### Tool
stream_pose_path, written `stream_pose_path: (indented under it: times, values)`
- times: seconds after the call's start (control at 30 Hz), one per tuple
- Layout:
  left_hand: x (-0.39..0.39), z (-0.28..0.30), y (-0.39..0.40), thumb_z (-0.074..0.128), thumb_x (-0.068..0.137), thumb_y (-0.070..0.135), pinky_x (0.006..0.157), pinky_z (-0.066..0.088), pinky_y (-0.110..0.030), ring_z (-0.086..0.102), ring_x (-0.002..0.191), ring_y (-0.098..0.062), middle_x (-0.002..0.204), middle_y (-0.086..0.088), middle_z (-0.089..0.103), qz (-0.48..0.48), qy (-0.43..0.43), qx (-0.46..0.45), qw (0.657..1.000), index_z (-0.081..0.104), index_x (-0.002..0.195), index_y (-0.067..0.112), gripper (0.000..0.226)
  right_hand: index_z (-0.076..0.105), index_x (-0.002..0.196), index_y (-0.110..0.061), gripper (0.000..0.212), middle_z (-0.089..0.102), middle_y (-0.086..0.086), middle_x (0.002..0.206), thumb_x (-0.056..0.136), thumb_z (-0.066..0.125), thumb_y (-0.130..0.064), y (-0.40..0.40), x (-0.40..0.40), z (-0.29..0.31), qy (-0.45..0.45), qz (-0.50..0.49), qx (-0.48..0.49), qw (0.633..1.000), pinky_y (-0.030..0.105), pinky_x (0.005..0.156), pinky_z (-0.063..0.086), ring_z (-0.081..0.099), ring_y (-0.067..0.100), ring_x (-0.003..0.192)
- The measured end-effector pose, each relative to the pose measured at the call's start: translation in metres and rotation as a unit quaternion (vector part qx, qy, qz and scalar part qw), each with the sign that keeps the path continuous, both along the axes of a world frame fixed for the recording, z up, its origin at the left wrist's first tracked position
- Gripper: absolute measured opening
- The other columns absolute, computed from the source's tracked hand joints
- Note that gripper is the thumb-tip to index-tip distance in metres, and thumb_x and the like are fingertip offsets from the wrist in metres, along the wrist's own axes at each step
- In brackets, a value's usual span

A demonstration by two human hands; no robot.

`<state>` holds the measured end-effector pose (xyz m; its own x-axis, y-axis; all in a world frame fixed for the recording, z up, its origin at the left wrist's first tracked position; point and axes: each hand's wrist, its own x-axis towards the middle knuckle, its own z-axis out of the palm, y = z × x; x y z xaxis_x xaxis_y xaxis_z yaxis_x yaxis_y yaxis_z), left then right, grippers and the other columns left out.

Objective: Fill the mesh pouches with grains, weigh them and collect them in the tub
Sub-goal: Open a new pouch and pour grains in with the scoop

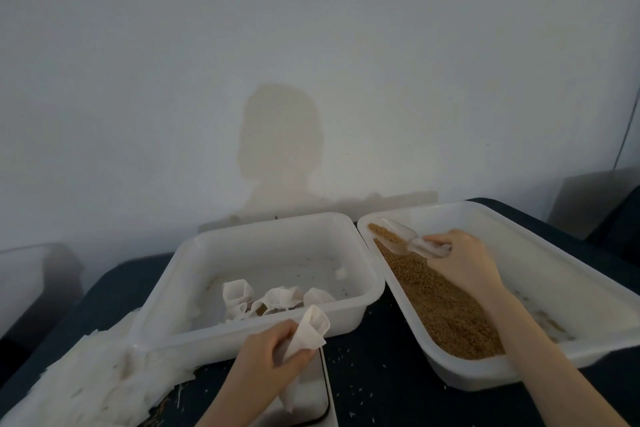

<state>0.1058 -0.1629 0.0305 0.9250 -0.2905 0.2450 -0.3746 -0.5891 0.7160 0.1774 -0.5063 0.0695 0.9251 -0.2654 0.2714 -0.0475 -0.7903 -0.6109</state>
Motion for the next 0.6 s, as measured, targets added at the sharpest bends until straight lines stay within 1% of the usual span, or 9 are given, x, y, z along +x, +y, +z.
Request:
stream_pose_path:
  times: [0.1, 0.17, 0.2, 0.23, 0.3, 0.43, 0.5, 0.57, 0.6]
  values:
    - [0.001, 0.002, 0.012, 0.069, 0.082, 0.033, 0.067, 0.047, -0.017, 0.06, 0.072, -0.001, 0.077, 0.021, 0.065, 0.015, 0.007, 0.006, 1.0, 0.063, 0.086, 0.033, 0.007, 0.068, 0.113, -0.032, 0.038, 0.057, -0.014, 0.092, 0.078, 0.069, -0.018, 0.007, 0.0, 0.014, -0.019, 0.06, -0.003, 0.998, 0.024, 0.061, 0.047, 0.055, 0.005, 0.077]
    - [0.001, 0.003, 0.022, 0.07, 0.081, 0.033, 0.067, 0.049, -0.018, 0.06, 0.073, 0.001, 0.076, 0.019, 0.066, 0.027, 0.015, 0.008, 0.999, 0.063, 0.088, 0.035, 0.01, 0.07, 0.109, -0.033, 0.037, 0.059, -0.013, 0.091, 0.077, 0.07, -0.013, 0.018, -0.003, 0.022, -0.033, 0.113, -0.008, 0.993, 0.028, 0.067, 0.052, 0.058, 0.008, 0.079]
    - [0.0, 0.003, 0.026, 0.07, 0.081, 0.034, 0.069, 0.049, -0.016, 0.06, 0.076, 0.003, 0.078, 0.018, 0.066, 0.037, 0.019, 0.013, 0.999, 0.061, 0.09, 0.037, 0.013, 0.071, 0.105, -0.033, 0.037, 0.061, -0.012, 0.09, 0.076, 0.071, -0.01, 0.025, -0.005, 0.025, -0.044, 0.144, 0.004, 0.989, 0.027, 0.07, 0.052, 0.059, 0.01, 0.08]
    - [0.0, 0.004, 0.03, 0.07, 0.081, 0.035, 0.07, 0.048, -0.015, 0.06, 0.078, 0.006, 0.08, 0.017, 0.066, 0.048, 0.021, 0.017, 0.998, 0.06, 0.092, 0.04, 0.016, 0.072, 0.101, -0.035, 0.038, 0.062, -0.011, 0.089, 0.076, 0.072, -0.006, 0.032, -0.008, 0.028, -0.05, 0.181, 0.026, 0.982, 0.022, 0.071, 0.051, 0.059, 0.01, 0.081]
    - [-0.002, 0.005, 0.038, 0.07, 0.082, 0.037, 0.071, 0.047, -0.012, 0.059, 0.08, 0.007, 0.085, 0.018, 0.065, 0.068, 0.021, 0.027, 0.997, 0.056, 0.093, 0.044, 0.019, 0.072, 0.094, -0.041, 0.044, 0.064, -0.01, 0.086, 0.075, 0.072, -0.001, 0.043, -0.016, 0.032, -0.029, 0.256, 0.064, 0.964, 0.017, 0.073, 0.049, 0.059, 0.006, 0.083]
    - [-0.006, 0.005, 0.051, 0.067, 0.084, 0.038, 0.066, 0.044, -0.012, 0.058, 0.073, 0.004, 0.081, 0.014, 0.065, 0.085, 0.019, 0.033, 0.996, 0.059, 0.091, 0.036, 0.011, 0.075, 0.096, -0.041, 0.052, 0.069, -0.008, 0.094, 0.073, 0.068, 0.005, 0.056, -0.028, 0.036, 0.041, 0.375, 0.074, 0.923, 0.033, 0.085, 0.055, 0.064, 0.015, 0.091]
    - [-0.007, 0.003, 0.056, 0.066, 0.084, 0.038, 0.062, 0.042, -0.014, 0.055, 0.066, 0.003, 0.075, 0.015, 0.064, 0.079, 0.02, 0.02, 0.996, 0.061, 0.087, 0.032, 0.008, 0.074, 0.098, -0.042, 0.051, 0.068, -0.009, 0.098, 0.073, 0.068, 0.002, 0.059, -0.031, 0.038, 0.056, 0.4, 0.053, 0.913, 0.035, 0.085, 0.056, 0.065, 0.015, 0.092]
    - [-0.008, 0.001, 0.058, 0.064, 0.084, 0.041, 0.058, 0.038, -0.014, 0.049, 0.06, 0.003, 0.067, 0.02, 0.059, 0.076, 0.02, 0.02, 0.997, 0.059, 0.08, 0.03, 0.013, 0.073, 0.099, -0.042, 0.049, 0.067, -0.008, 0.1, 0.073, 0.067, 0.0, 0.06, -0.033, 0.04, 0.066, 0.414, 0.038, 0.907, 0.039, 0.086, 0.055, 0.064, 0.017, 0.095]
    - [-0.008, 0.0, 0.06, 0.063, 0.083, 0.044, 0.058, 0.036, -0.015, 0.047, 0.059, 0.001, 0.066, 0.018, 0.058, 0.075, 0.019, 0.025, 0.997, 0.059, 0.08, 0.028, 0.016, 0.073, 0.099, -0.041, 0.049, 0.067, -0.007, 0.101, 0.072, 0.067, -0.001, 0.06, -0.034, 0.041, 0.072, 0.419, 0.036, 0.905, 0.041, 0.087, 0.054, 0.064, 0.018, 0.095]
